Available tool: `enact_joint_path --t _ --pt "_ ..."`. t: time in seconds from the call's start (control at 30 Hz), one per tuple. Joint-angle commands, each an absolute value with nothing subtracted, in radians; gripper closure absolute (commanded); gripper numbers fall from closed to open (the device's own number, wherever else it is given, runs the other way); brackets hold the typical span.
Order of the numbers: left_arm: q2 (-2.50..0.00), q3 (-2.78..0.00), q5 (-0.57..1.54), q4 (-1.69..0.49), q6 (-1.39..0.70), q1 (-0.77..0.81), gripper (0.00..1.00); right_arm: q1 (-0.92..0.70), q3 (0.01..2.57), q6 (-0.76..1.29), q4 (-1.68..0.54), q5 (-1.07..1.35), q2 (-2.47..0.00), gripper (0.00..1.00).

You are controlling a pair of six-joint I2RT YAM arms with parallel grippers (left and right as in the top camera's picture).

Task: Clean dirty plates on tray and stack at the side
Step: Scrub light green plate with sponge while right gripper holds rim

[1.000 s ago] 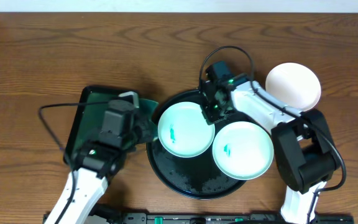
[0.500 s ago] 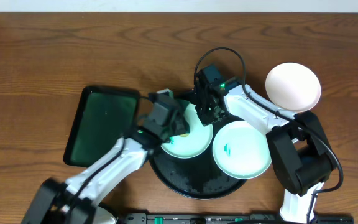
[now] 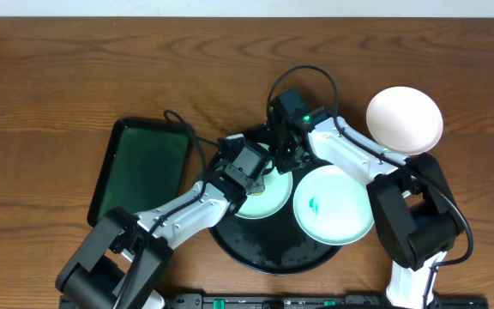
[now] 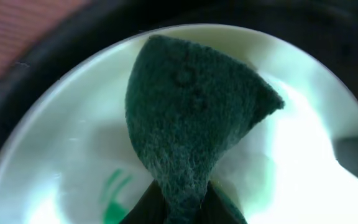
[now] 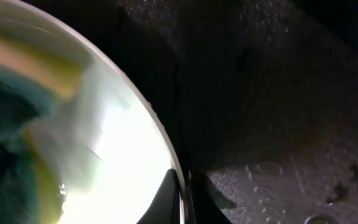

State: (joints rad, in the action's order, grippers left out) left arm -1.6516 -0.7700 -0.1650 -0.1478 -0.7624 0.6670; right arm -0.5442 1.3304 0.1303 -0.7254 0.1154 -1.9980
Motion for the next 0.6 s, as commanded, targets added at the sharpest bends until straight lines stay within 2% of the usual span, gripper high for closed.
enact_joint_path --t 0.0,0.17,0.27,0.5,0.57 --pt "-1.666 -0.736 -0.425 -0.258 -0.756 0.645 0.93 -0.551 1.325 0.153 -0.725 0.075 -1.990 0.99" --pt "-1.572 -0.736 -0.570 -0.368 -0.757 0.645 0.93 -0.551 1.325 0.148 -0.725 0.075 -1.990 0.99" --pt "-1.498 -0.736 -0.580 -0.376 -0.758 0.645 0.93 -0.551 1.325 0.148 -0.721 0.075 -1.990 0.99" --pt "-1.438 -0.736 -0.083 -0.170 -0.763 0.648 0.93 -0.551 1.325 0.149 -0.715 0.075 -1.990 0.99" --pt "-1.462 -0.736 -0.012 -0.137 -0.779 0.653 0.93 -0.551 1.325 0.149 -0.714 0.075 -1.990 0.99"
